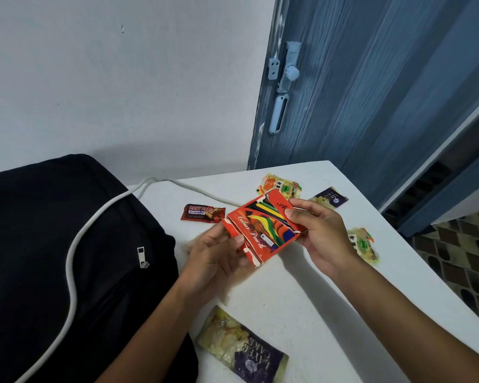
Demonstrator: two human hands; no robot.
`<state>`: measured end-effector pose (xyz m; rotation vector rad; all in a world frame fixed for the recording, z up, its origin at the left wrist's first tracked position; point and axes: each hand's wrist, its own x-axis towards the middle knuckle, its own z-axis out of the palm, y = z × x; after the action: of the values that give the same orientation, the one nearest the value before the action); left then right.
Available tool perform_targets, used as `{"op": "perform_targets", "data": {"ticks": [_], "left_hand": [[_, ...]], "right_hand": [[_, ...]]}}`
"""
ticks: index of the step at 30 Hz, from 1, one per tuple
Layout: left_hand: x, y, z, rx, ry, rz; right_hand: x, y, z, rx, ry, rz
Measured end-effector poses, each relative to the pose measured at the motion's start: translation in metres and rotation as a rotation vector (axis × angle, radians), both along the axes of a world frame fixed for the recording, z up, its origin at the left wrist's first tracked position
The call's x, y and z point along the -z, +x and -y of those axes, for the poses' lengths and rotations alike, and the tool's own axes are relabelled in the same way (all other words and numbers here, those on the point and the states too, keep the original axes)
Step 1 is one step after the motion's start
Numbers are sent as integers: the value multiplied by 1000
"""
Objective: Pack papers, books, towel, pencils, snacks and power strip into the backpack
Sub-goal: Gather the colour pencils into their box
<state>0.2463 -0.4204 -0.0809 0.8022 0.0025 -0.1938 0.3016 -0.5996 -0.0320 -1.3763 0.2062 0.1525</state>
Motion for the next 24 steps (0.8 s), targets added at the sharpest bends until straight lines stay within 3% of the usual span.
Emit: {"op": "perform_targets", "data": {"ticks": [6,13,19,24], "left_hand": [[-1,0,3,-66,29,-40],[0,-3,10,-347,204,-84],[-2,-4,8,-292,149,-13],[-1,-4,6,-237,247,69]], "right_hand": [[3,-3,-1,11,-60,61],[3,-10,-4,65,-161,244],[7,-11,-7,123,-126,207],[5,-10,-6,136,-77,172]]}}
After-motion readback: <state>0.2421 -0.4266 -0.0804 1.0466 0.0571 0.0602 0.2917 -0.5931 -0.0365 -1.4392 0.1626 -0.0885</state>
